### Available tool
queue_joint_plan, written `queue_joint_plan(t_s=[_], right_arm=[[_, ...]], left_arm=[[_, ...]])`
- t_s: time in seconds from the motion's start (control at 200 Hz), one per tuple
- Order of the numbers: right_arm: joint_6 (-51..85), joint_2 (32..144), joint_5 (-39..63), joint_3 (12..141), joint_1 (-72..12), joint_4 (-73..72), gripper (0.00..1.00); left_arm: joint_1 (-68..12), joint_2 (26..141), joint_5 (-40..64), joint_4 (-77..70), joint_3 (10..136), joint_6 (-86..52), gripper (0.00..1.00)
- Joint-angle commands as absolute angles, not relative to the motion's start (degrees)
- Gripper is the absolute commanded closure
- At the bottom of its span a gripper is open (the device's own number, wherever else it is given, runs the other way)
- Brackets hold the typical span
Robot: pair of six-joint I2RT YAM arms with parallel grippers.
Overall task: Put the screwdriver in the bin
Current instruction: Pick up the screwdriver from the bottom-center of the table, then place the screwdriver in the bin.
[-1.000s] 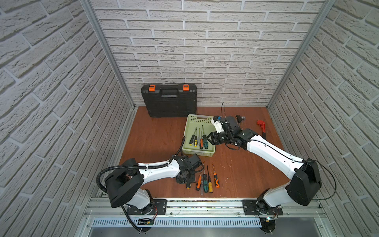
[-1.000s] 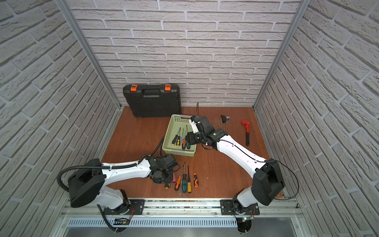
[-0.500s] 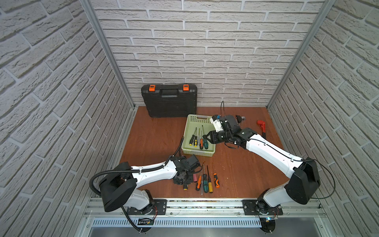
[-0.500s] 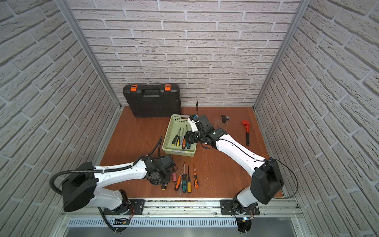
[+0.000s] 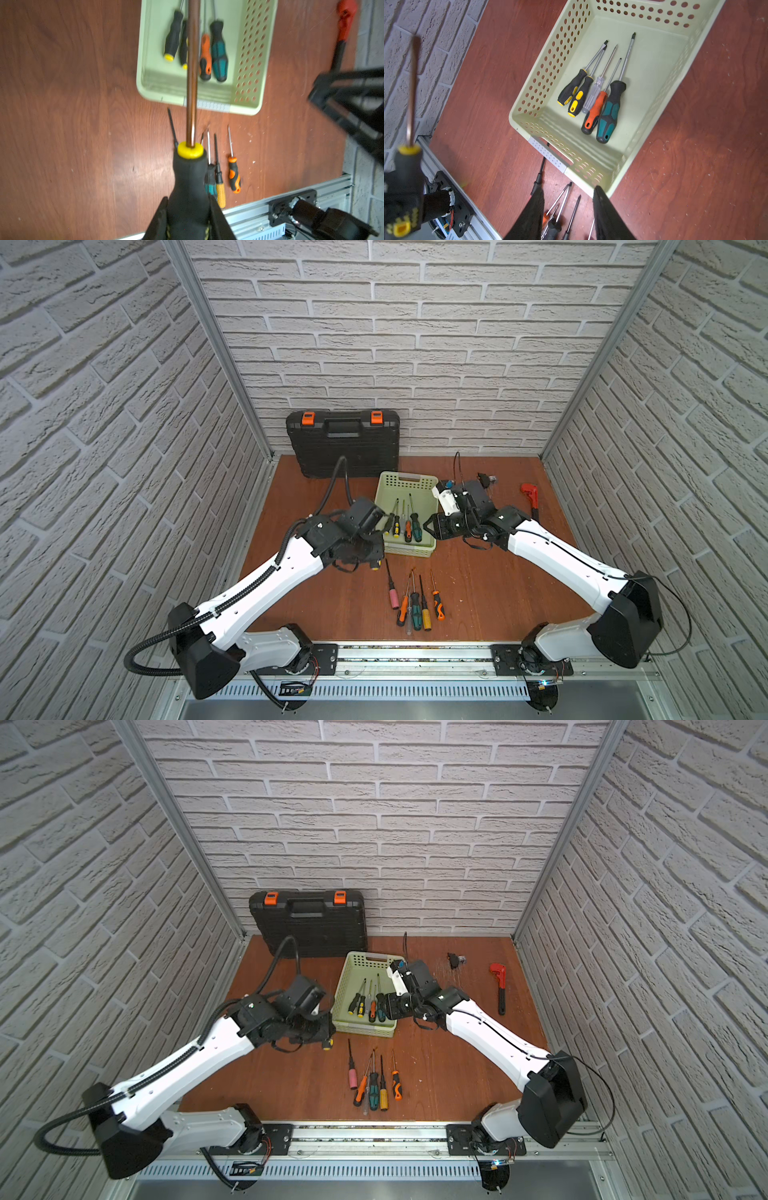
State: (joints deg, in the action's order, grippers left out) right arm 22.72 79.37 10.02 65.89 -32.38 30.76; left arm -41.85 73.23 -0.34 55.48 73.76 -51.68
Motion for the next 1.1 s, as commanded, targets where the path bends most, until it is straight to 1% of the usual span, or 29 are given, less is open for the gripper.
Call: queue_joint_plan(t_s=[0.0, 0.195, 0.29, 0.36, 0.54, 0.715, 1.005, 1.05, 1.095], right_arm=[[23.5, 74.7, 8.5, 65.2, -32.6, 31.4, 0.59], [21.9, 69.3, 4.6, 63.9, -32.7, 36.9, 0.59], [23.0, 65.8, 3.0, 60.9, -32.7, 37.8, 0.59], [23.8, 63.9, 2.6, 59.1, -32.7, 38.8, 0.59], [25.0, 61.3, 2.8, 55.6, -32.7, 40.1, 0.59], [25.2, 61.1, 3.1, 54.0, -32.7, 40.4, 0.59], [27.0, 63.2, 4.2, 51.1, -34.2, 38.4, 0.59], [27.4, 63.8, 4.7, 50.5, -34.8, 37.8, 0.59], [27.6, 64.5, 4.8, 50.4, -35.5, 37.4, 0.59]], left_arm=[[-37.6, 83.3, 1.8, 55.4, 82.0, -39.4, 0.88], [-34.7, 105.6, 0.0, 63.8, 104.0, -28.1, 0.9], [-33.8, 113.2, 0.1, 64.4, 110.0, -26.0, 0.89], [-33.2, 117.9, 0.6, 64.6, 112.3, -25.8, 0.91], [-33.2, 122.4, 1.2, 61.5, 110.5, -26.4, 0.92], [-33.2, 123.1, 3.0, 57.3, 105.2, -27.4, 0.91], [-33.1, 124.3, 2.5, 55.6, 103.4, -27.7, 0.9], [-33.1, 124.4, 2.6, 55.2, 102.8, -27.9, 0.89], [-33.1, 124.3, 2.6, 54.6, 102.1, -28.0, 0.85]])
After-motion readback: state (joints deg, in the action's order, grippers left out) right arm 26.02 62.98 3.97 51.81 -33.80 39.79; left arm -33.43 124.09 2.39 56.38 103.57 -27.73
